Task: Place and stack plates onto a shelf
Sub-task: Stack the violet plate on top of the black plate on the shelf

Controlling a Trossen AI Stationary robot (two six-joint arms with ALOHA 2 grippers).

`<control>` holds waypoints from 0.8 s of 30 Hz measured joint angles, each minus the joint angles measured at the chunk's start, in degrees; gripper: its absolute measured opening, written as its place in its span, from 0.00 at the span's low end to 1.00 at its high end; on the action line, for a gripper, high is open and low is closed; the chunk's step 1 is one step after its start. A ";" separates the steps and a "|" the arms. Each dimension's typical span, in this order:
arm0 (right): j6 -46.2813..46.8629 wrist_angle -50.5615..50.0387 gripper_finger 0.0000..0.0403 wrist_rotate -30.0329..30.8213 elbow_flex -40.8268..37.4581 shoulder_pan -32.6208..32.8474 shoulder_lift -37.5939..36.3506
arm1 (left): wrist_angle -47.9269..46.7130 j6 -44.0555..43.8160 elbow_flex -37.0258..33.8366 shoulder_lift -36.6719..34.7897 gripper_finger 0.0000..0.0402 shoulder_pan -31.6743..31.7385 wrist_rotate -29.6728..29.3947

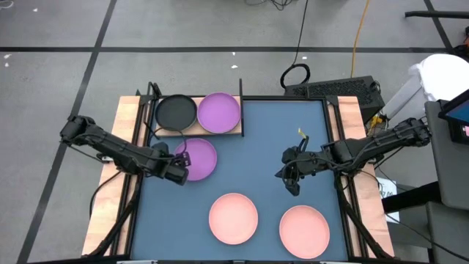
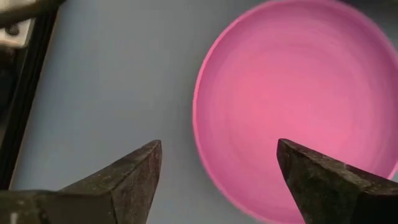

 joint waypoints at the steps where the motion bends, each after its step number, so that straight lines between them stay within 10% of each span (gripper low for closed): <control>1: 0.02 -0.02 0.00 -0.04 0.00 0.00 0.00 | 0.10 0.89 0.00 0.00 0.80 0.24 -1.07; 24: -1.51 1.31 0.00 -0.07 0.00 0.02 -0.02 | 11.65 -5.49 -9.07 1.11 0.81 0.18 0.34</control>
